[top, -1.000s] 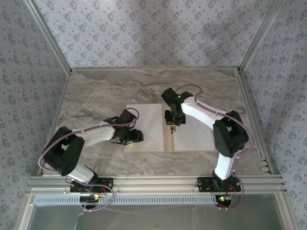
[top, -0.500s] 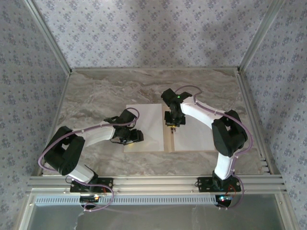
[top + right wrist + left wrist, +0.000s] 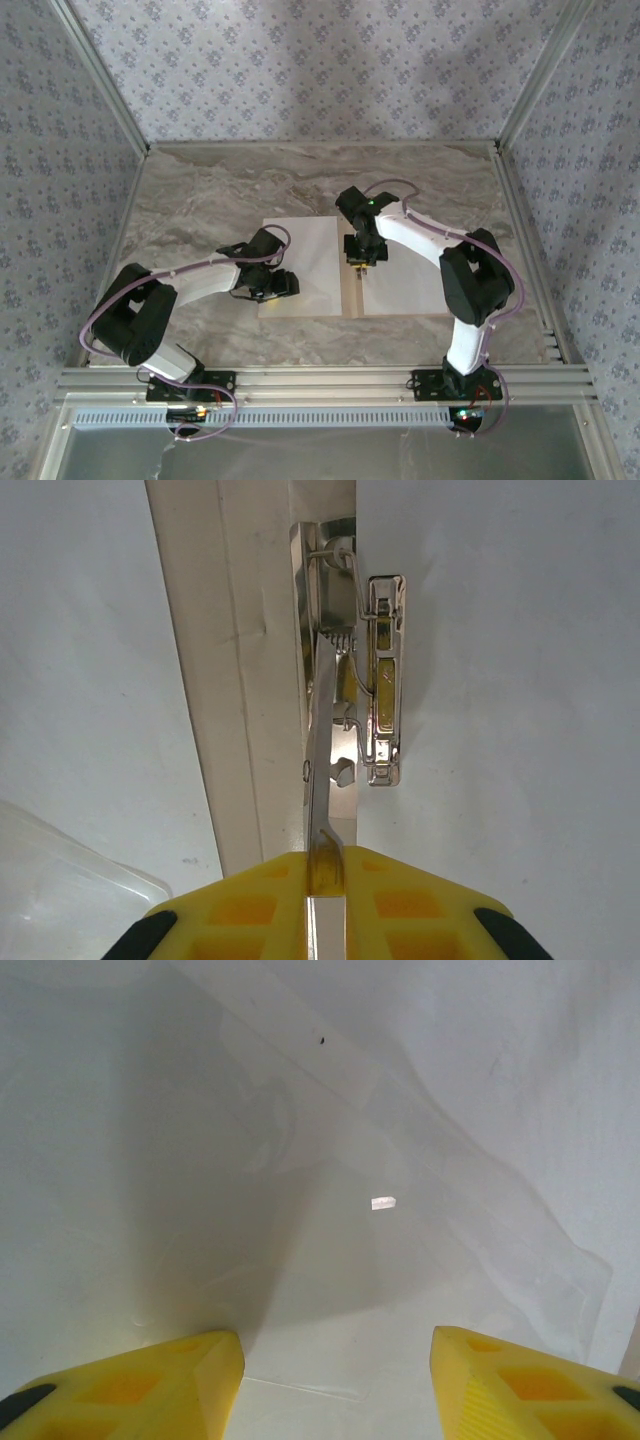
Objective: Put the files into the folder
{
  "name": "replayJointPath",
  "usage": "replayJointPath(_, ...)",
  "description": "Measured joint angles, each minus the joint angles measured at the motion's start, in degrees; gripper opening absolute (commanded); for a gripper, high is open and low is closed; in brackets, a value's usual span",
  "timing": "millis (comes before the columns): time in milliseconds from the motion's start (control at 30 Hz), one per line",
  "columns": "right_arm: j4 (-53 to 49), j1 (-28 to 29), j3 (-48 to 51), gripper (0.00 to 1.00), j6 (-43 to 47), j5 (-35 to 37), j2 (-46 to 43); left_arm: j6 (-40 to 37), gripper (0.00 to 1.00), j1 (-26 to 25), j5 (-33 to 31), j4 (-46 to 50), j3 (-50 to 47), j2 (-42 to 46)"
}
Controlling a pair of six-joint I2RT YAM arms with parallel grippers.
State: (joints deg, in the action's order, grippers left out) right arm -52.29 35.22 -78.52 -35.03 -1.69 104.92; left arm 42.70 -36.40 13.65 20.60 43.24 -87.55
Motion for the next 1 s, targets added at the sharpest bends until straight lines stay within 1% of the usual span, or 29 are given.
replayJointPath(233, -0.11, 0.0, 0.0, 0.16, 0.17, 0.02, 0.11, -0.04, 0.56, 0.0, -0.02, 0.02, 0.0, 0.0)
replayJointPath(1000, -0.74, 0.09, 0.61, 0.09, 1.05, 1.11, 0.46, -0.17, 0.56, -0.04, -0.22, 0.11, 0.11, -0.31)
